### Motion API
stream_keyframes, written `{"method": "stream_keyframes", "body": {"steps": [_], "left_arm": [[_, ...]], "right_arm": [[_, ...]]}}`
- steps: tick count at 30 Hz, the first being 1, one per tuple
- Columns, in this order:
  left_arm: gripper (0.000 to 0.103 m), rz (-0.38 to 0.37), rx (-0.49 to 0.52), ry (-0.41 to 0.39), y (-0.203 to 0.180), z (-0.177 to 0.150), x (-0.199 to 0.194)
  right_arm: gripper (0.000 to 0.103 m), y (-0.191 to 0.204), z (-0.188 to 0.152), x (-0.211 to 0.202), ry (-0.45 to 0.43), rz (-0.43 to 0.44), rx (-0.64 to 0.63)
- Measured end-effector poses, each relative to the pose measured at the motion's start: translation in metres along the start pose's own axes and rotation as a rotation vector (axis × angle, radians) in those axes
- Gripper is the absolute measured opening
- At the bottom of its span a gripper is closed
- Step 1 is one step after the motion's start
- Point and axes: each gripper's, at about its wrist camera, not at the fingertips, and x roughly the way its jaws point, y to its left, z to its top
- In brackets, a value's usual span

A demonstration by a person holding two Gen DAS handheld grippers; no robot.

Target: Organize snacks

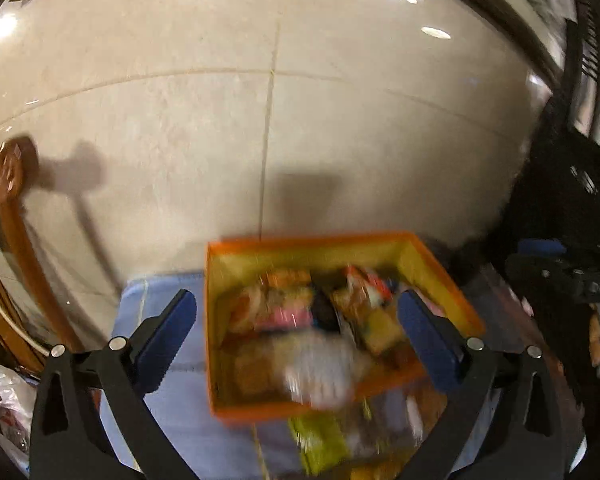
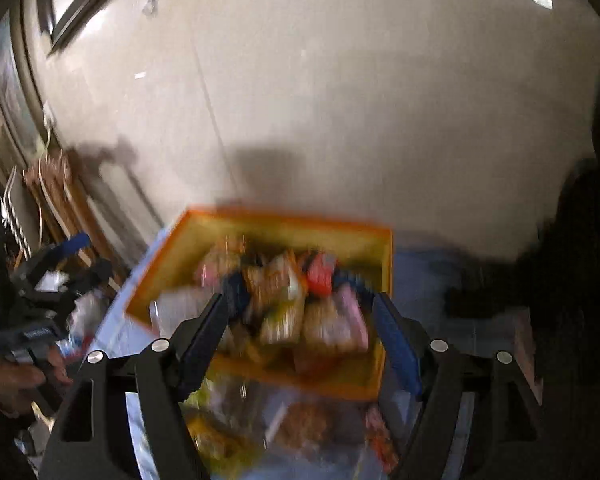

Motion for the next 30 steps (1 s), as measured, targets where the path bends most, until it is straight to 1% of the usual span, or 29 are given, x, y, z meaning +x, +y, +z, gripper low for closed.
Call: {"method": "stream_keyframes", "body": {"steps": [2, 3, 4, 5, 7, 9, 11, 13, 15, 18, 20, 21, 24, 25, 27, 29, 30], "left_arm": [[0.099, -0.022, 0.019, 0.02, -0.001, -0.031, -0.01], [0.099, -0.034, 0.035, 0.054, -0.004, -0.056, -0.014], [0.099, -0.039, 0.048, 0.083, -0.008, -0.075, -0.014], [0.099, -0.041, 0.062, 0.121, -0.011, -0.1, -0.013], [0.099, -0.022, 0.075, 0.174, -0.013, -0.132, -0.007], [0.099, -0.007, 0.068, 0.22, -0.015, -0.158, 0.004], [0.099, 0.011, 0.056, 0.236, -0.017, -0.172, 0.016], [0.099, 0.035, 0.033, 0.254, -0.017, -0.179, 0.029], [0.099, 0.062, 0.018, 0.263, -0.015, -0.179, 0.039], [0.099, 0.126, -0.003, 0.291, -0.004, -0.183, 0.051], [0.099, 0.101, -0.032, 0.298, 0.004, -0.186, 0.053], [0.099, 0.091, -0.027, 0.294, 0.003, -0.186, 0.052], [0.099, 0.035, 0.017, 0.296, -0.01, -0.19, 0.054], [0.099, 0.031, 0.031, 0.297, -0.013, -0.192, 0.056], [0.099, 0.047, 0.046, 0.314, -0.015, -0.197, 0.063], [0.099, 0.079, 0.023, 0.346, -0.009, -0.204, 0.072], [0.099, 0.079, 0.007, 0.338, -0.008, -0.206, 0.071]], "right_arm": [[0.081, 0.0, -0.035, 0.006, 0.043, -0.023, 0.001], [0.085, -0.001, -0.057, 0.012, 0.07, -0.043, 0.0], [0.087, 0.001, -0.07, 0.018, 0.09, -0.057, -0.002], [0.087, 0.0, -0.09, 0.031, 0.131, -0.078, -0.002], [0.087, 0.0, -0.125, 0.056, 0.216, -0.092, 0.018], [0.087, -0.002, -0.147, 0.073, 0.263, -0.099, 0.056], [0.087, 0.0, -0.153, 0.082, 0.276, -0.112, 0.072], [0.087, -0.001, -0.154, 0.091, 0.29, -0.126, 0.078], [0.087, -0.002, -0.153, 0.1, 0.303, -0.136, 0.091], [0.087, -0.005, -0.148, 0.111, 0.317, -0.147, 0.101], [0.087, -0.005, -0.144, 0.116, 0.321, -0.143, 0.098], [0.087, -0.004, -0.143, 0.117, 0.316, -0.144, 0.09], [0.088, -0.004, -0.137, 0.125, 0.312, -0.142, 0.081], [0.088, -0.003, -0.135, 0.128, 0.316, -0.144, 0.081], [0.09, -0.001, -0.137, 0.138, 0.34, -0.151, 0.072], [0.1, 0.004, -0.144, 0.152, 0.387, -0.168, 0.051], [0.099, 0.003, -0.149, 0.156, 0.398, -0.15, 0.067]]}}
